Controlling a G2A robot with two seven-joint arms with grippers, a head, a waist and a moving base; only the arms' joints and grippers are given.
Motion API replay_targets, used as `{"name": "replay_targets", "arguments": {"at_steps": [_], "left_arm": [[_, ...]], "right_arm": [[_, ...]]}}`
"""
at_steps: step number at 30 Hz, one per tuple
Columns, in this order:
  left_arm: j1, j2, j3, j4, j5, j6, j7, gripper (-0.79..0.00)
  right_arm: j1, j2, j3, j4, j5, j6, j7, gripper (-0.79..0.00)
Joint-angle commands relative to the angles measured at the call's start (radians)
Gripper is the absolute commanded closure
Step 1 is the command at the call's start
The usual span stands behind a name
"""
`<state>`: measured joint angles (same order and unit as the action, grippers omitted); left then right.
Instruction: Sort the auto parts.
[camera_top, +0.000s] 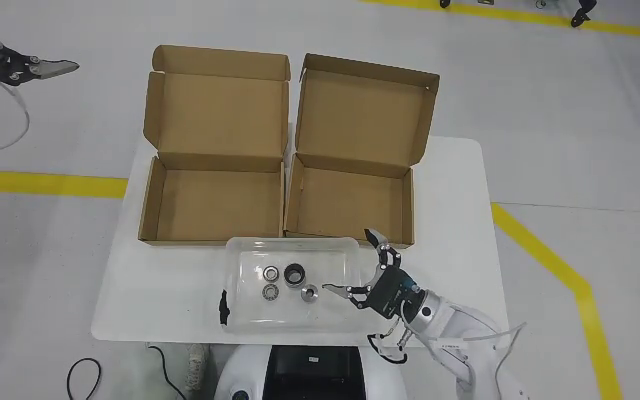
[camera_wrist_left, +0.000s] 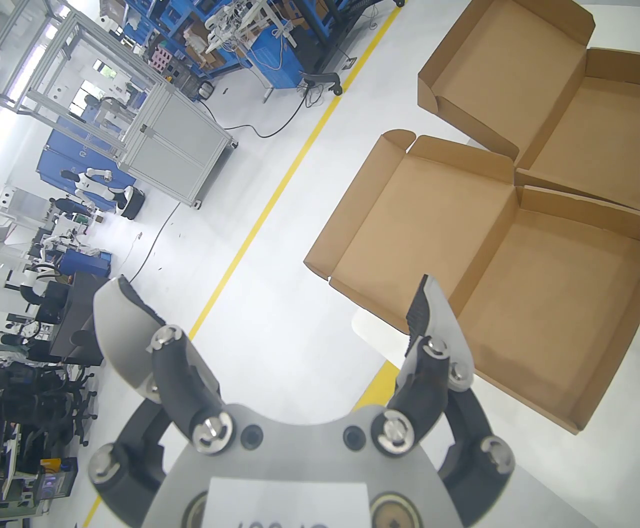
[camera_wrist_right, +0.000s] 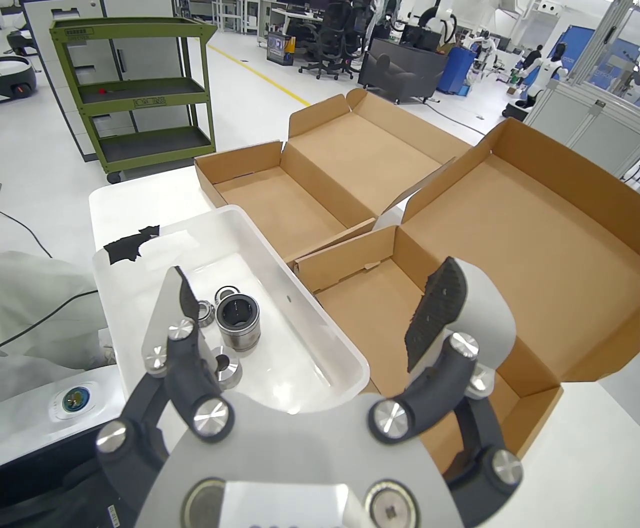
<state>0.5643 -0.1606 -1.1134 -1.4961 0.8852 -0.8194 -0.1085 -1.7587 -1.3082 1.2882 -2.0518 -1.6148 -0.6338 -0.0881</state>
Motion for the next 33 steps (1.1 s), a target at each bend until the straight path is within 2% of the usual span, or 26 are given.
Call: {"name": "replay_targets", "arguments": {"at_steps": [1,11,14,17,24,28,33], "left_arm": [[0.0,0.0,0.0,0.0,0.0,0.0,0.0,-0.785],[0.0,0.0,0.0,0.0,0.0,0.0,0.0,-0.785],[0.0,0.0,0.0,0.0,0.0,0.0,0.0,-0.785],[0.0,0.0,0.0,0.0,0.0,0.0,0.0,-0.785],[0.0,0.0,0.0,0.0,0.0,0.0,0.0,-0.785],[0.0,0.0,0.0,0.0,0.0,0.0,0.0,-0.785],[0.0,0.0,0.0,0.0,0.0,0.0,0.0,-0.785]], "right_arm": [[0.0,0.0,0.0,0.0,0.0,0.0,0.0,-0.785],[0.012,0.001,-0.014,0.003,-0.005,-0.001,0.016,-0.785],[0.05,0.003,-0.046,0.013,-0.019,-0.047,0.059,-0.785],[0.113,0.003,-0.096,0.039,-0.005,-0.109,0.128,-0.785],[0.216,-0.003,-0.183,0.077,0.049,-0.149,0.311,-0.785],[0.259,-0.004,-0.235,0.087,0.071,-0.189,0.456,-0.785],[0.31,-0.01,-0.296,0.104,0.115,-0.192,0.604,-0.785]]}}
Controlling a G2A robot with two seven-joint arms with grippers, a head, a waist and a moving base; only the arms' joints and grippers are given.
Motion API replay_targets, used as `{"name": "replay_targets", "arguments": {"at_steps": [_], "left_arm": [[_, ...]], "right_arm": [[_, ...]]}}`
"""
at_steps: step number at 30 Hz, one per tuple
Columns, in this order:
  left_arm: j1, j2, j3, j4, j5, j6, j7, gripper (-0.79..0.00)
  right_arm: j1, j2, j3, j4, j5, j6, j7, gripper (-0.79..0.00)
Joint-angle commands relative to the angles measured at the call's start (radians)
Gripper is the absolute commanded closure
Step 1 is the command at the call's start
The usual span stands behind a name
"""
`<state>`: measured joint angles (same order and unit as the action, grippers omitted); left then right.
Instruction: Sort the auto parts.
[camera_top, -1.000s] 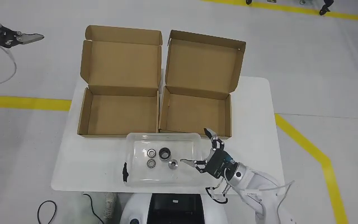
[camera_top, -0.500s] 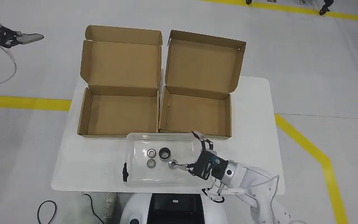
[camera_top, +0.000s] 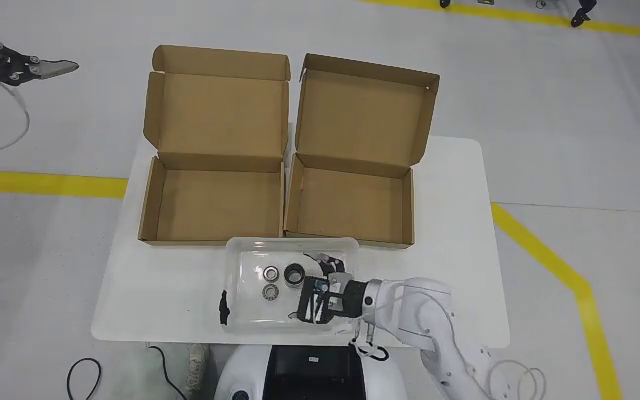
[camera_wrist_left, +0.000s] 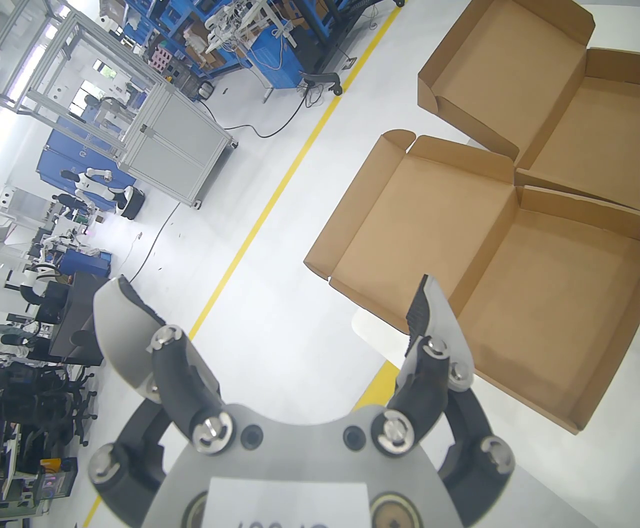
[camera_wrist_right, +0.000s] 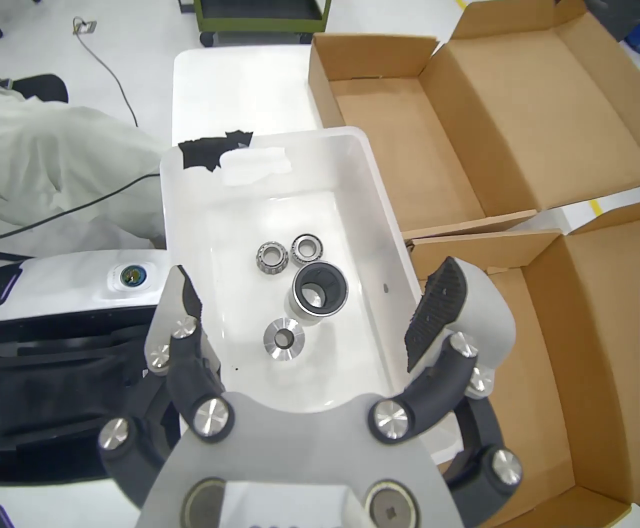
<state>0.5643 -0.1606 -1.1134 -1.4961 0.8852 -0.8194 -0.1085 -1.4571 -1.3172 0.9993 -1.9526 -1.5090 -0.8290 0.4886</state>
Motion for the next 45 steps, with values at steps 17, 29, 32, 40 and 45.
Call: {"name": "replay_targets", "arguments": {"at_steps": [17,29,32,40,45], "left_arm": [[0.0,0.0,0.0,0.0,0.0,0.0,0.0,-0.785],[0.0,0.0,0.0,0.0,0.0,0.0,0.0,-0.785],[0.0,0.0,0.0,0.0,0.0,0.0,0.0,-0.785],[0.0,0.0,0.0,0.0,0.0,0.0,0.0,-0.785],[0.0,0.0,0.0,0.0,0.0,0.0,0.0,-0.785]], "right_arm": [[0.145,-0.019,-0.13,0.102,0.124,0.121,0.264,-0.733],[0.205,-0.028,-0.2,0.187,0.118,0.178,0.304,-0.665],[0.225,-0.033,-0.218,0.213,0.116,0.193,0.301,-0.625],[0.276,-0.047,-0.271,0.276,0.115,0.224,0.315,-0.588],[0.292,-0.052,-0.286,0.297,0.119,0.236,0.318,-0.554]]}}
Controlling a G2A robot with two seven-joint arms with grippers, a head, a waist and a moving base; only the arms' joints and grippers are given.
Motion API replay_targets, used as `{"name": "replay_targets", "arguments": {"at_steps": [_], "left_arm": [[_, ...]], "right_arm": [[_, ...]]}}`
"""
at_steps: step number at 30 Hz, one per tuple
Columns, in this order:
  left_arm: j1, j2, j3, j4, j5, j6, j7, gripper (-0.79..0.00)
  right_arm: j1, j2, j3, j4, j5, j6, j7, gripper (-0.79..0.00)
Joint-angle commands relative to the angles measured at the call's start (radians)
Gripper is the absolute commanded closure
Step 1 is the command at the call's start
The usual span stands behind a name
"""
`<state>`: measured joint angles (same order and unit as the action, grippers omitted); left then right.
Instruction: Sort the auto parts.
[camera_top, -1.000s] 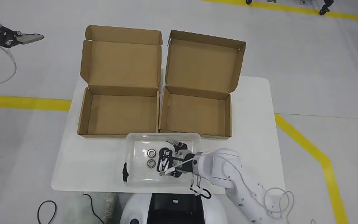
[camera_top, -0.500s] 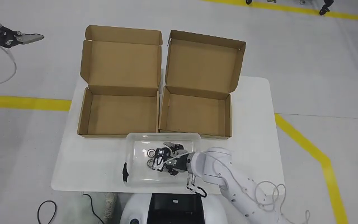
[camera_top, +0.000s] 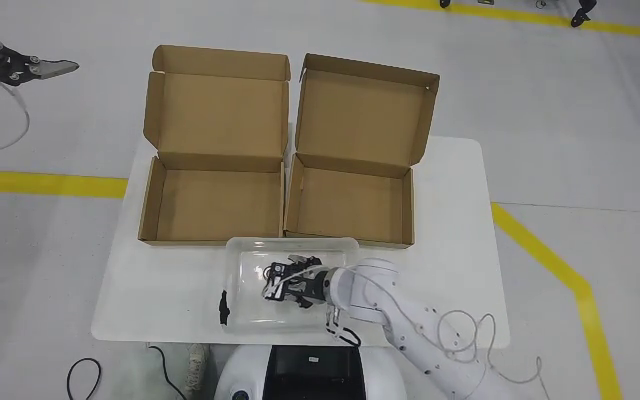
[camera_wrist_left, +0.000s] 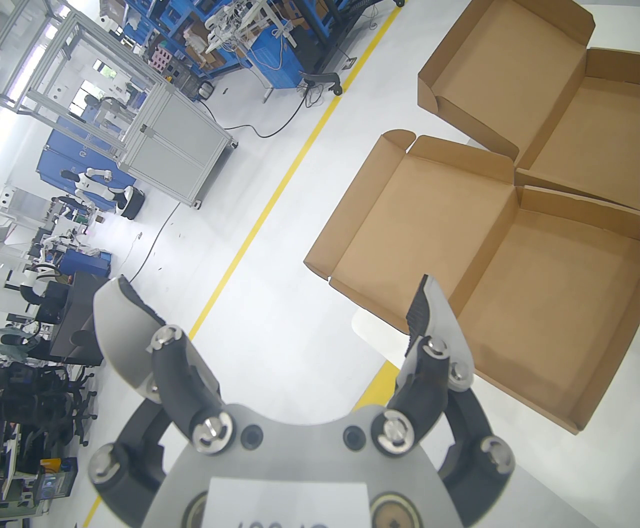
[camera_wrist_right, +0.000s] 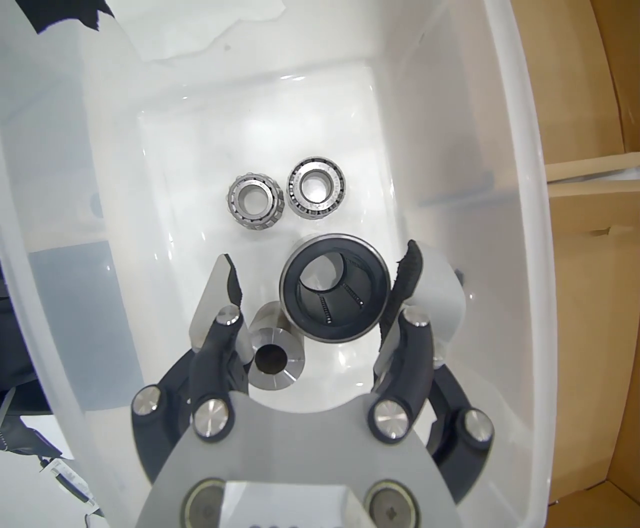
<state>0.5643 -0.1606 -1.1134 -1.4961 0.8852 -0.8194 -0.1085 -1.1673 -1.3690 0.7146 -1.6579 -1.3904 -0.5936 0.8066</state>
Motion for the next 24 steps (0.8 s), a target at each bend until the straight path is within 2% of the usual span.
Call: {"name": "replay_targets", "arguments": {"at_steps": [1,6,10,12,13,19,24], "left_arm": [[0.0,0.0,0.0,0.0,0.0,0.0,0.0,-0.785],[0.0,0.0,0.0,0.0,0.0,0.0,0.0,-0.785],[0.0,0.0,0.0,0.0,0.0,0.0,0.0,-0.785],[0.0,0.0,0.0,0.0,0.0,0.0,0.0,-0.785],[0.0,0.0,0.0,0.0,0.0,0.0,0.0,-0.785],[0.0,0.0,0.0,0.0,0.0,0.0,0.0,-0.785],[0.0,0.0,0.0,0.0,0.0,0.0,0.0,-0.785]], "right_arm": [[0.005,-0.001,-0.005,0.008,0.002,0.003,0.001,-0.539],[0.012,-0.002,-0.01,0.024,0.004,0.009,-0.005,-0.431],[0.016,-0.003,-0.013,0.037,0.007,0.017,-0.011,-0.262],[0.018,-0.003,-0.013,0.042,0.01,0.024,-0.014,-0.018],[0.018,-0.003,-0.013,0.044,0.009,0.026,-0.015,0.0],[0.012,0.002,-0.001,0.021,0.004,0.037,-0.035,0.0],[-0.016,0.014,0.035,-0.029,0.003,0.039,-0.103,0.0]]}}
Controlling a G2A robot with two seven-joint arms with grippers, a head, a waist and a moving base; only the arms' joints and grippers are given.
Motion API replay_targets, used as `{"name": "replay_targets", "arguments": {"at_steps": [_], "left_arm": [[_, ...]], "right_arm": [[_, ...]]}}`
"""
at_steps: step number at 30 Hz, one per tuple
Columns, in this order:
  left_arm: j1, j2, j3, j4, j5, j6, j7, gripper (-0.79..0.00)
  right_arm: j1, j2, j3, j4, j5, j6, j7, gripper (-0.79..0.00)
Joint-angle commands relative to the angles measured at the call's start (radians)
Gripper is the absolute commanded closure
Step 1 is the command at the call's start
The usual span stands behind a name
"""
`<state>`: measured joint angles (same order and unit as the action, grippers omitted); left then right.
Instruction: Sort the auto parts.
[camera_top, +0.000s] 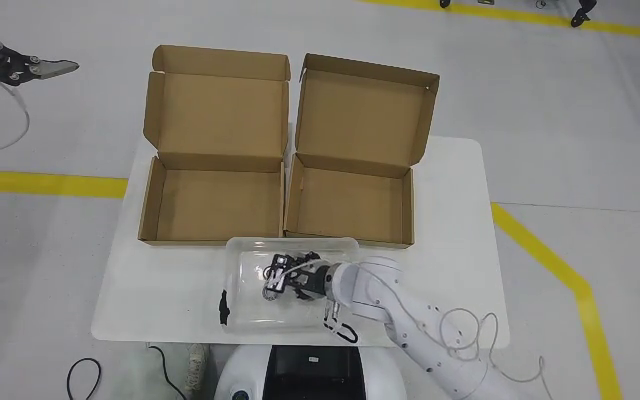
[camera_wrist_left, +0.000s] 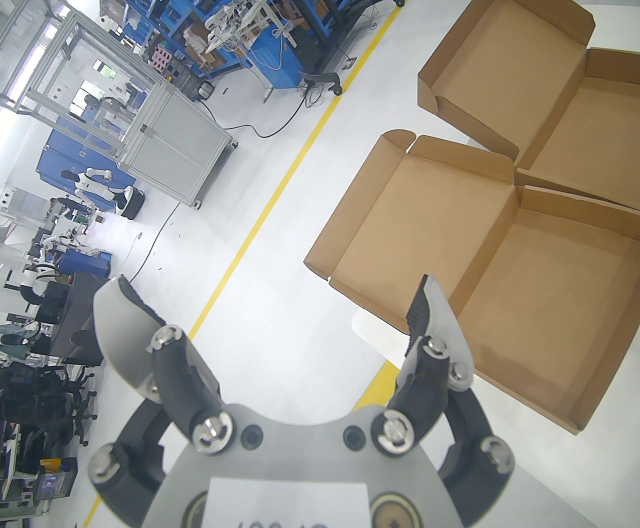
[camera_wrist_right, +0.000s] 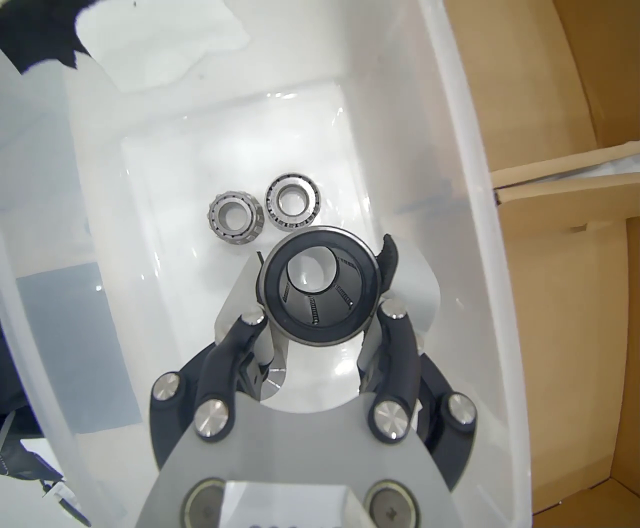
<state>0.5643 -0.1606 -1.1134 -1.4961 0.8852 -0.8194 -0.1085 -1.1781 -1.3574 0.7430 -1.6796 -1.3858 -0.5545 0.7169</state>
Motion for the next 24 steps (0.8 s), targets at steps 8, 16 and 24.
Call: {"name": "replay_targets", "arguments": {"at_steps": [8,16,24], "left_arm": [[0.0,0.0,0.0,0.0,0.0,0.0,0.0,-0.785],[0.0,0.0,0.0,0.0,0.0,0.0,0.0,-0.785],[0.0,0.0,0.0,0.0,0.0,0.0,0.0,-0.785]], "right_arm": [[-0.087,0.028,0.087,-0.099,0.01,-0.018,-0.278,0.0],[-0.125,0.046,0.159,-0.145,0.007,-0.017,-0.498,0.0],[-0.099,0.048,0.203,-0.185,0.029,0.0,-0.65,0.0]]}}
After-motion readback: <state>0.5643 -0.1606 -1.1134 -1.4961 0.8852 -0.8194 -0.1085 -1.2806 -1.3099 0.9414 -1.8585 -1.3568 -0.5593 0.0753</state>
